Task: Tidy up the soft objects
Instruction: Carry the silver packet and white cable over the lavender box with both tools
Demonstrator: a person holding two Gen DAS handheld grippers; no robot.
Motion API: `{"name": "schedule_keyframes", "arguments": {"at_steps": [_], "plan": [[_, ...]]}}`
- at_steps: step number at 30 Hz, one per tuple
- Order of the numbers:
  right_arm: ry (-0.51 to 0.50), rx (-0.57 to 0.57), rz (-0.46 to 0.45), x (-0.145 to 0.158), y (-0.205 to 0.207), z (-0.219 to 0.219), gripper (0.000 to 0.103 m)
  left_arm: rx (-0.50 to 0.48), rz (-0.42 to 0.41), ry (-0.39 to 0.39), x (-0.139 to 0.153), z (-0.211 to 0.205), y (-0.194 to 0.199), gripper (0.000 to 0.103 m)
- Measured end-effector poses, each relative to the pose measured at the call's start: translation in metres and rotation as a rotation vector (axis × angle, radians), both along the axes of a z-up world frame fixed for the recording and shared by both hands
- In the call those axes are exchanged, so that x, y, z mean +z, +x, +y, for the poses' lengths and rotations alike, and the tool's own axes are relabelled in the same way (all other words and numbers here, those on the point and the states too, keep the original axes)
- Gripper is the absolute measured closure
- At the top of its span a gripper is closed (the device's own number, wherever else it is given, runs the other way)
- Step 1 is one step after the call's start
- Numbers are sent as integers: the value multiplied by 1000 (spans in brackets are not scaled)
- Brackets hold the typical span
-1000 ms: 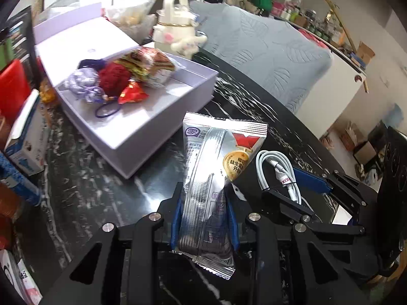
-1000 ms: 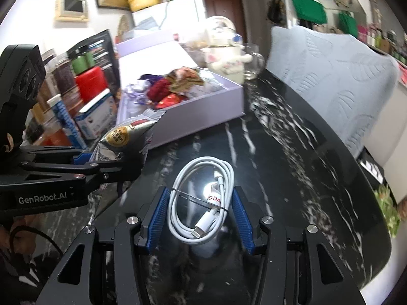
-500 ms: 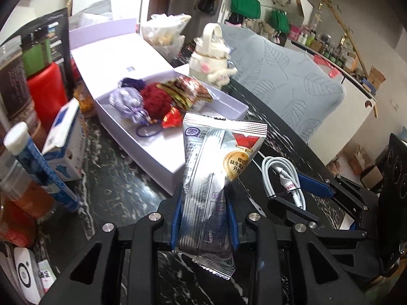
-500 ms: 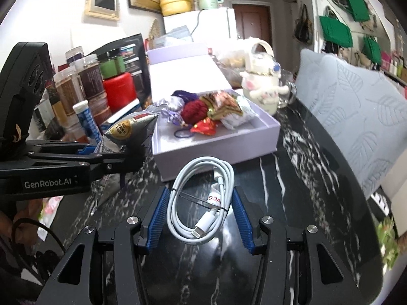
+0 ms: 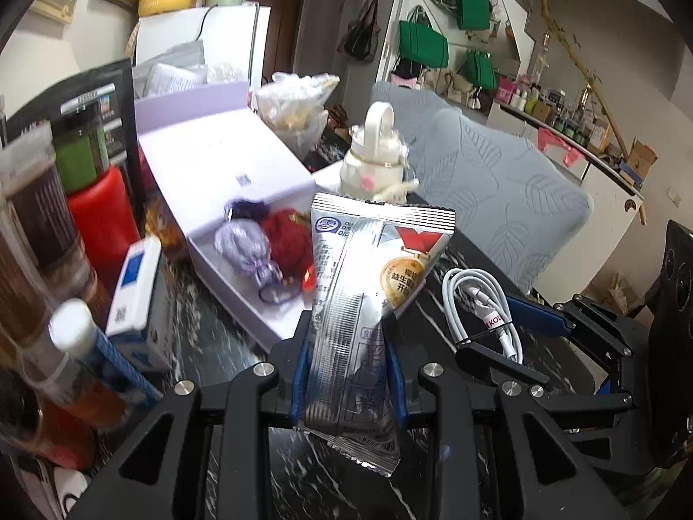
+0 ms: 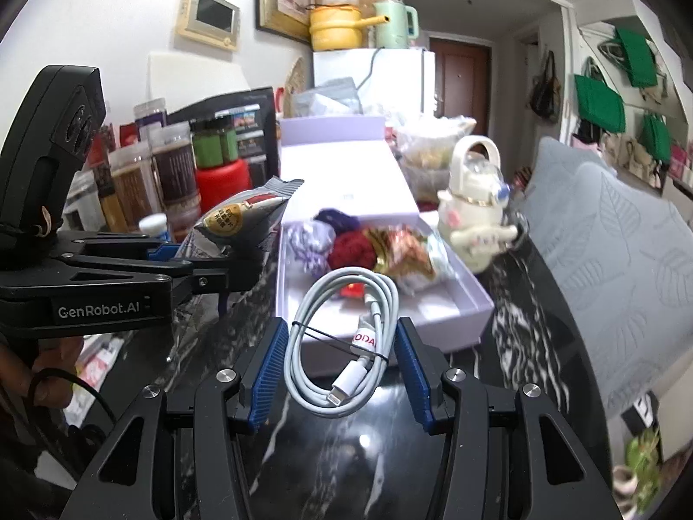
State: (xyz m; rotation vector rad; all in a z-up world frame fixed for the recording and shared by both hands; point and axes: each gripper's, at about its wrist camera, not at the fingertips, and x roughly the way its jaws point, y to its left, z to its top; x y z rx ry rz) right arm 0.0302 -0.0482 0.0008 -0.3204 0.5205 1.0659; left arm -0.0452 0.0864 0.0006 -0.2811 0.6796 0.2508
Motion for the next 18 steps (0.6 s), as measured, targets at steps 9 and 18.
{"name": "schedule_keyframes", "arguments": {"at_steps": [9,18], "plan": [[40,36,-57,25,23,24,53,19,-56,17,25,19,22,73],[54,48,-80,35,55,46,53,41,-96,25,40,40,52,73]]}}
